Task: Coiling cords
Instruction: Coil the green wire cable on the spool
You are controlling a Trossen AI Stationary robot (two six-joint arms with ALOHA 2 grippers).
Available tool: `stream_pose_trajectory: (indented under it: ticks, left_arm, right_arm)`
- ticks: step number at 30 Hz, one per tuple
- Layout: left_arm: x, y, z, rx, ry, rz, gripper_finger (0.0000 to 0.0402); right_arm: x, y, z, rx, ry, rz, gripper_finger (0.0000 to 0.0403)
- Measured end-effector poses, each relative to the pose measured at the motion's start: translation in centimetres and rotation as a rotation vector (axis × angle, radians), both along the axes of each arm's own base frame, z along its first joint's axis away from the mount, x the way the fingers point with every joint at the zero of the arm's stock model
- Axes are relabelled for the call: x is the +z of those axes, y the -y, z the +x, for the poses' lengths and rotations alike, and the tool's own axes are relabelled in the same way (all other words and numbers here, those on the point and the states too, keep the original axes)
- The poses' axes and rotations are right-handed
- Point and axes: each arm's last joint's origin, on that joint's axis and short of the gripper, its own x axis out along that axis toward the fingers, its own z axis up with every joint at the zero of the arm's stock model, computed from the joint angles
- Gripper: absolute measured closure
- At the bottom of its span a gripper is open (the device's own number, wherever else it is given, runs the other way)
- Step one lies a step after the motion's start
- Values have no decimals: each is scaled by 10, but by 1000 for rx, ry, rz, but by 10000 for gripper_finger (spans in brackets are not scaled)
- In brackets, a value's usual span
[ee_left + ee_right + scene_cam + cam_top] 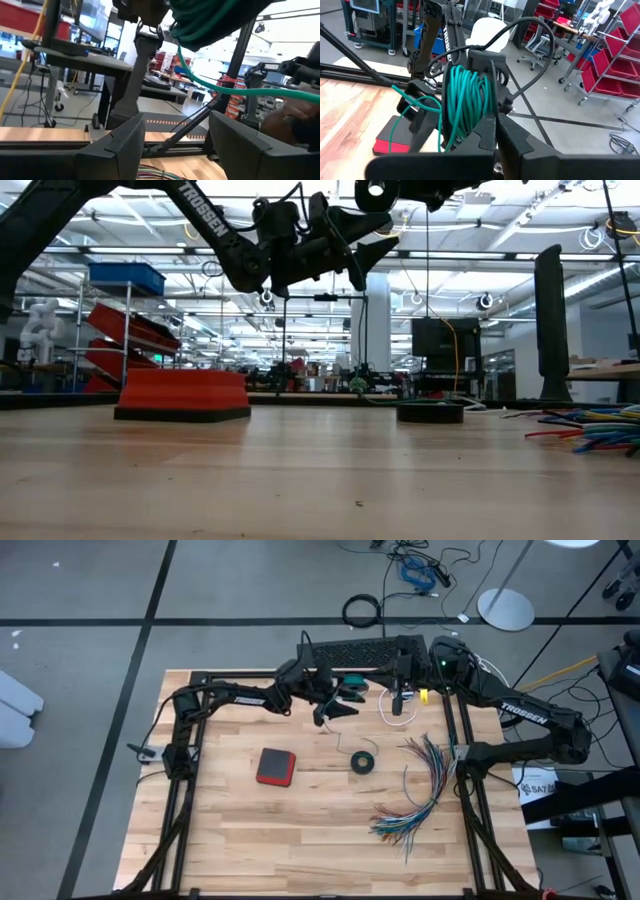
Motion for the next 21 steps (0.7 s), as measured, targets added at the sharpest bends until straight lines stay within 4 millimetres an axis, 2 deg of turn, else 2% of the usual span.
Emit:
stream_pose_trajectory:
  ticks: [8,21]
  left_arm:
    - [8,-5,-5,15,65,-12,174]
    - [15,-30,-22,58,56,-35,174]
  right_arm:
    - [-2,0,0,0,-16,14,403]
    - [-4,0,-2,-24,-42,24,403]
